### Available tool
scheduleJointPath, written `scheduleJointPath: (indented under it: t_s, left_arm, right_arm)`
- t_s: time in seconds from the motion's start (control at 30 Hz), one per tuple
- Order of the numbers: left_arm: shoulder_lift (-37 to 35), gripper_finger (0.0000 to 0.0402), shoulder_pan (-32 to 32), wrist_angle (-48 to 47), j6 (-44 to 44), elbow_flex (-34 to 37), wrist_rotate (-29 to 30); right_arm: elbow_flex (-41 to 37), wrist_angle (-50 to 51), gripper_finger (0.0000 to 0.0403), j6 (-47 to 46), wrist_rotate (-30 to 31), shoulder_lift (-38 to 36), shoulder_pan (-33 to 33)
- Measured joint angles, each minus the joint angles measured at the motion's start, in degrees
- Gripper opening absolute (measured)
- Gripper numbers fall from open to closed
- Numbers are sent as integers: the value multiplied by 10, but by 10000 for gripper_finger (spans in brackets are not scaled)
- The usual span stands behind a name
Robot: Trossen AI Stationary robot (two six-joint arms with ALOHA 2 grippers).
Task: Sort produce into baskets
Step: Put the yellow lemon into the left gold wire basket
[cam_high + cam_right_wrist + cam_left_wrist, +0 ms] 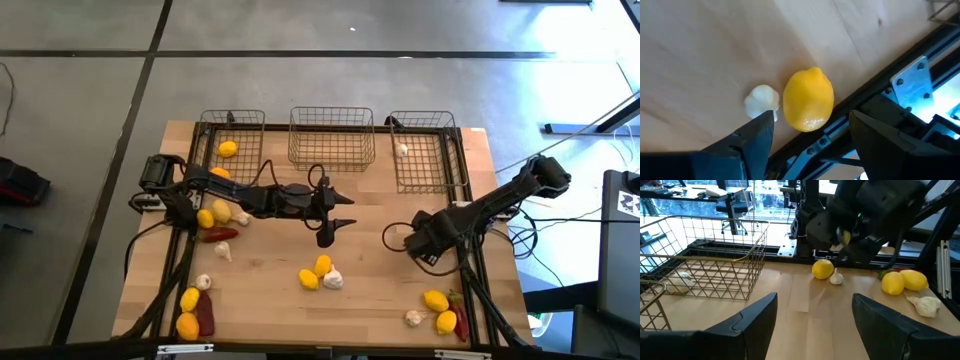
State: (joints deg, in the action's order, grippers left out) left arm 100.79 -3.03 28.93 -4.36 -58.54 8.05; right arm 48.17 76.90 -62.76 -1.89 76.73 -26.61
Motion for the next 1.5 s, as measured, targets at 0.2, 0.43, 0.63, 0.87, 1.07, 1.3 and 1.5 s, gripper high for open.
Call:
scheduleJointPath:
  t_s: [0.2, 0.43, 0.63, 0.87, 1.07, 1.3, 1.5]
  left_arm:
    - [0, 253, 0, 0, 0, 0, 0]
    - [0, 253, 0, 2, -1, 0, 0]
    - [0, 253, 0, 2, -2, 0, 0]
    - [0, 253, 0, 3, -2, 0, 0]
    - [0, 253, 0, 3, 0, 0, 0]
    - [0, 253, 0, 3, 0, 0, 0]
    - [0, 253, 0, -1, 0, 0, 0]
  right_arm:
    - [-49, -22, 257, -18, -27, 1, 0]
    - [-49, -29, 253, -31, -23, 1, 0]
    - [-78, -80, 253, -48, -35, 1, 0]
    - [-76, -79, 253, -46, -37, 40, 0]
    - [-76, -103, 253, -27, -39, 64, 0]
    - [-76, -102, 230, -12, -37, 68, 0]
    - [-76, -101, 168, 9, -37, 67, 0]
